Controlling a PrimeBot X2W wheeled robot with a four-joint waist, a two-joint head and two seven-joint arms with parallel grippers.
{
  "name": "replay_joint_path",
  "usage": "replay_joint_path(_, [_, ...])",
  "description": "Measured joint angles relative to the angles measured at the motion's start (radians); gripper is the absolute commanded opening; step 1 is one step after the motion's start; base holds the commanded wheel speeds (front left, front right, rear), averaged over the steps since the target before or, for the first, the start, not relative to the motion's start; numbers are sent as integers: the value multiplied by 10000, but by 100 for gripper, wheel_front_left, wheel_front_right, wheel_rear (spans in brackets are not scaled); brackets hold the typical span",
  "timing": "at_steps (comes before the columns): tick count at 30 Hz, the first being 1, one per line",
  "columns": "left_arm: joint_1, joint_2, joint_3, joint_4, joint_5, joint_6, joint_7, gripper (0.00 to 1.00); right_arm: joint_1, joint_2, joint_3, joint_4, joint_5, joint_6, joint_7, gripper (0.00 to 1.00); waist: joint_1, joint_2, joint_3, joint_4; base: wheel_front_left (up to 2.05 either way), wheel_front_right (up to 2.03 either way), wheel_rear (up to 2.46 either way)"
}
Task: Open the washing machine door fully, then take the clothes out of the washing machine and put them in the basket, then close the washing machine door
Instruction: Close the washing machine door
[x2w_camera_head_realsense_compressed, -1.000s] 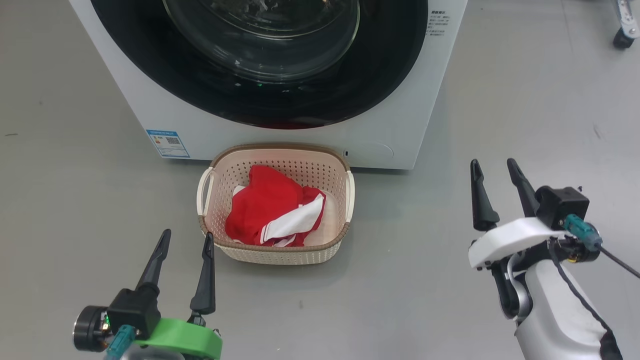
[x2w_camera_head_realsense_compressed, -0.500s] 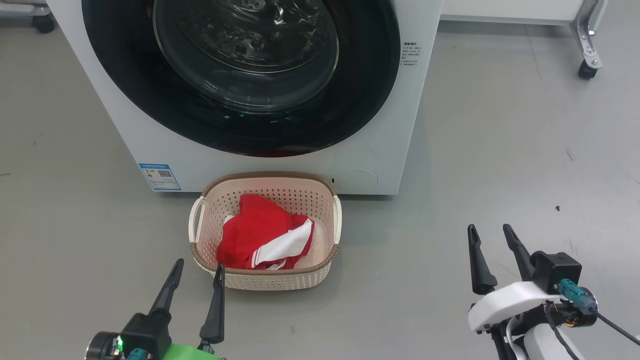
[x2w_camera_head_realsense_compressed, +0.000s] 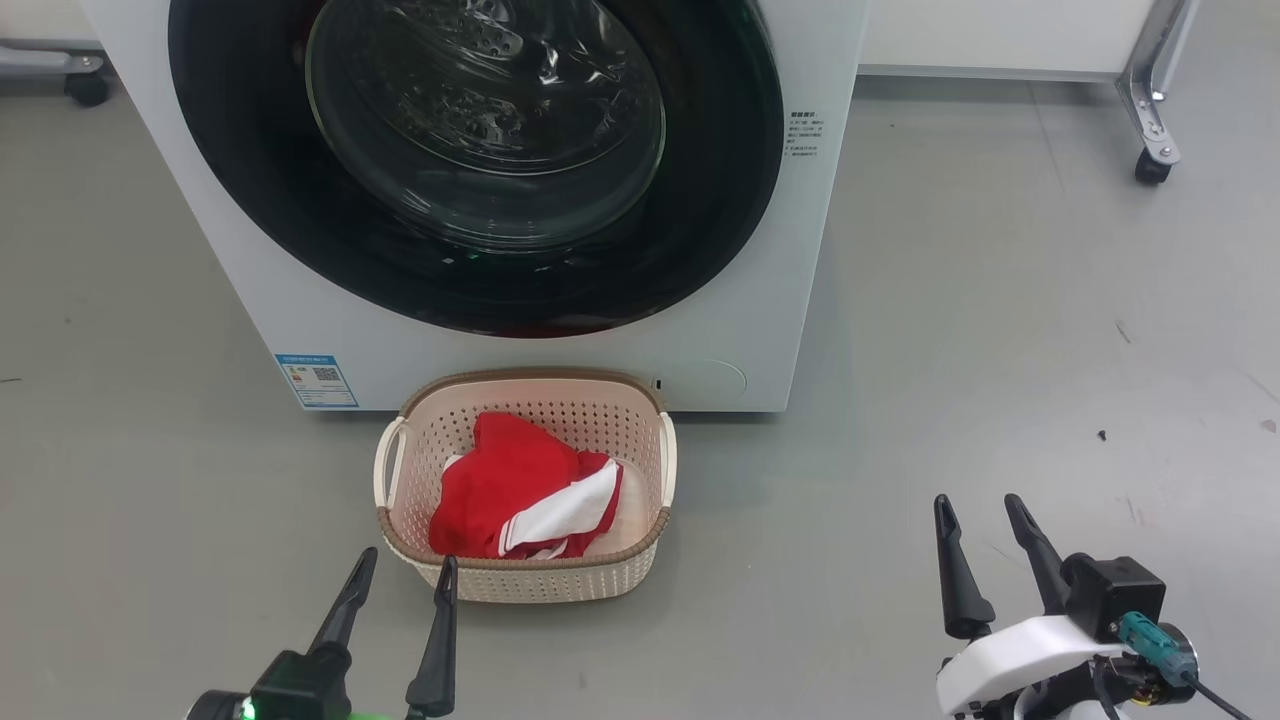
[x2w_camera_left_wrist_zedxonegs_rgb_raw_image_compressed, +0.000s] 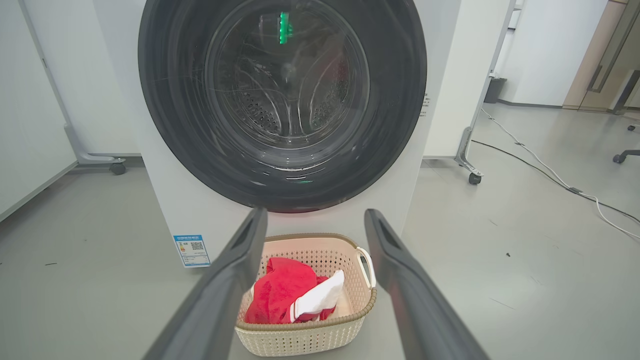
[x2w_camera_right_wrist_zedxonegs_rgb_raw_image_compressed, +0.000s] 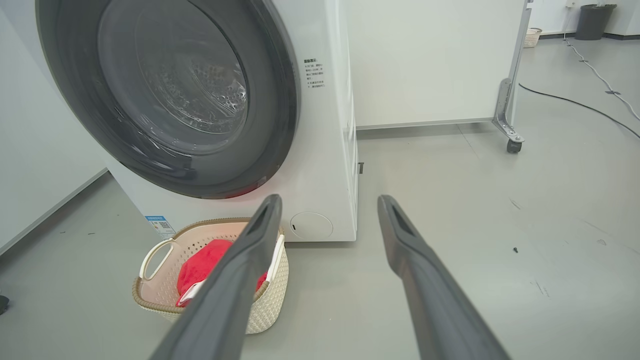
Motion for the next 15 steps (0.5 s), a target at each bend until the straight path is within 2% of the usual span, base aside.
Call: replay_joint_path(15, [110,38,33,-146,0,12,90,100,611,17,82,-535,-151,-192,-2,100,0,0,-23,-58,0,0,0])
